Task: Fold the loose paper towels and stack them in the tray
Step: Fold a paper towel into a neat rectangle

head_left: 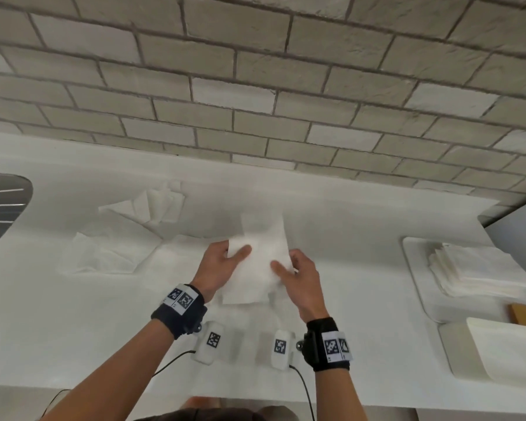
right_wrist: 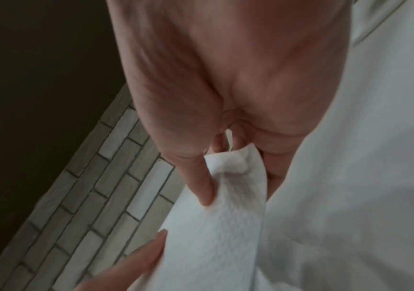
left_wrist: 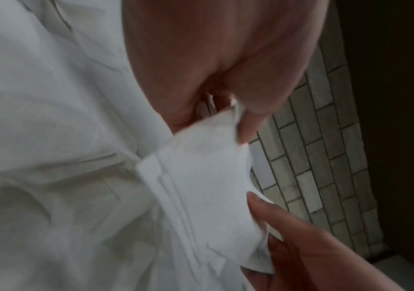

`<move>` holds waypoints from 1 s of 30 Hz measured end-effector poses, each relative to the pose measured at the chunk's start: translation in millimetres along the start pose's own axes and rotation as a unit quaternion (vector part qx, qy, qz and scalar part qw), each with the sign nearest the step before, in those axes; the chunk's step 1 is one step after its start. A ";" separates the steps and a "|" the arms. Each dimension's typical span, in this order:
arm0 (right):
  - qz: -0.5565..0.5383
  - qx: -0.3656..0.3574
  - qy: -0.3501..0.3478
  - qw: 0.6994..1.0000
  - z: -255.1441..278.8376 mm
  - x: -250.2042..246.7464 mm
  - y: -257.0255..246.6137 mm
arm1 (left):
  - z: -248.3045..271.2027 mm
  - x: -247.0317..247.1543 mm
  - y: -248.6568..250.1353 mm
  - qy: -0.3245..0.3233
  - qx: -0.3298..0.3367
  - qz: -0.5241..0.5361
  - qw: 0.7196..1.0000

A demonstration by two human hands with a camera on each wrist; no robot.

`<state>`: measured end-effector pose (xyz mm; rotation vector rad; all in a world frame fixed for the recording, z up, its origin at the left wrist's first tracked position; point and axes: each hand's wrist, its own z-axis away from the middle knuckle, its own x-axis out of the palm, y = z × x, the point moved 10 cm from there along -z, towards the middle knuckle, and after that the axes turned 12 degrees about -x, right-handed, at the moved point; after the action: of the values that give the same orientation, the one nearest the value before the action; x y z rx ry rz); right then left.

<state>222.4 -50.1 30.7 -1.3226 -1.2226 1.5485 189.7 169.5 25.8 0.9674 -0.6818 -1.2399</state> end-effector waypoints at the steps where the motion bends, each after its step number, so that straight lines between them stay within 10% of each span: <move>1: 0.019 0.004 0.009 1.000 5.7 -6.5 7.2 | -6.6 -2.2 -6.6 0.022 0.010 -0.026 0.999; 13: -0.140 0.103 -0.010 0.985 56.2 -78.6 49.8 | 32.3 122.4 29.7 -0.061 0.061 0.003 0.996; 19: -0.384 0.079 0.072 0.917 78.8 -158.9 51.0 | 77.8 211.1 70.5 -0.117 0.103 -0.002 0.988; 27: -0.295 -0.058 0.105 0.948 89.9 -340.9 9.8 | 122.4 360.9 95.5 -0.200 0.220 -0.224 0.928; 30: -0.098 -0.111 0.101 0.984 86.3 -415.6 -12.2 | 129.0 403.7 87.0 -0.217 0.224 -0.288 0.905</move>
<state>214.9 -456.2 154.5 -1.4160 -1.3793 1.1366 207.9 -249.5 132.3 1.3472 -1.1138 -1.9064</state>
